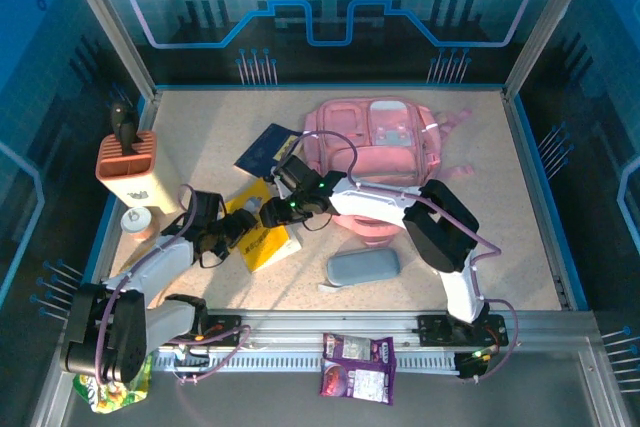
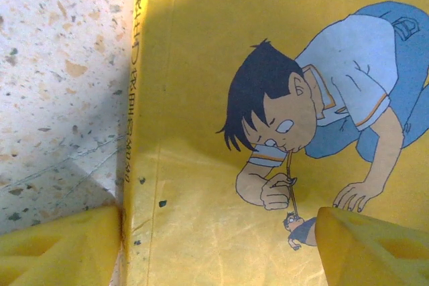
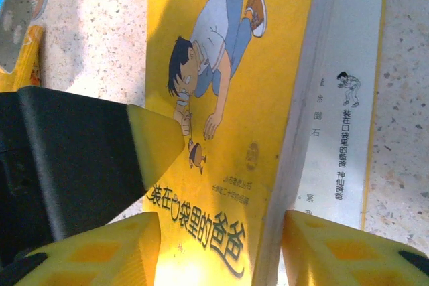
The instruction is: Pack books, pencil case, and school supplies into a backpack
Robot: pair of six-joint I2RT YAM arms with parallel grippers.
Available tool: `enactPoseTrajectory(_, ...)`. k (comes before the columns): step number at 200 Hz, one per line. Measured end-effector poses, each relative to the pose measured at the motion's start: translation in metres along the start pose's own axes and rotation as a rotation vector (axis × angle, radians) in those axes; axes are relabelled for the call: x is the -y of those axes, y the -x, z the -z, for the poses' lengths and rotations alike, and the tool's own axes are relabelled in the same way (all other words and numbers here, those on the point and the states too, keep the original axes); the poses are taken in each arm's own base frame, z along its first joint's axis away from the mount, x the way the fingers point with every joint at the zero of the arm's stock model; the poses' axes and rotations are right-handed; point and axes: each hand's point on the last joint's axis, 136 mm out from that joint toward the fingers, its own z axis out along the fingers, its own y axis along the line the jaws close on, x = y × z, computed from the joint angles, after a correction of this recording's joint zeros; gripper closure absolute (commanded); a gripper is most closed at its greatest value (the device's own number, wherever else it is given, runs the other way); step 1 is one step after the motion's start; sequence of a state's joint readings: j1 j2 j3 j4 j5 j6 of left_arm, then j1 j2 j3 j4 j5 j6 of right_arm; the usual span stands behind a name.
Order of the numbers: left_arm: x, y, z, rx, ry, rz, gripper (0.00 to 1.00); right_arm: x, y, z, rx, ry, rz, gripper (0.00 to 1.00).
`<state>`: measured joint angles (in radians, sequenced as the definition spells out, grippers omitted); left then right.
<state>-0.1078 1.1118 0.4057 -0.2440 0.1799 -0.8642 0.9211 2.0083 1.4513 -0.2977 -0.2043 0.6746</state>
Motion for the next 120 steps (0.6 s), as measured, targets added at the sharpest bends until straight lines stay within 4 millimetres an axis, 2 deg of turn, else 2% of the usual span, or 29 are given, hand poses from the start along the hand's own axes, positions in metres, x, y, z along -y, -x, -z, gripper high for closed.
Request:
enactPoseTrajectory(72,0.000,0.000,0.001,0.004,-0.003,-0.001,0.25,0.006,-0.011,-0.004,-0.032,0.007,-0.015,0.80)
enactPoseTrajectory(120,0.004,-0.001,0.004,0.005,-0.018,-0.015,0.17,-0.004,-0.005,0.007,-0.003,0.046,-0.012,0.89)
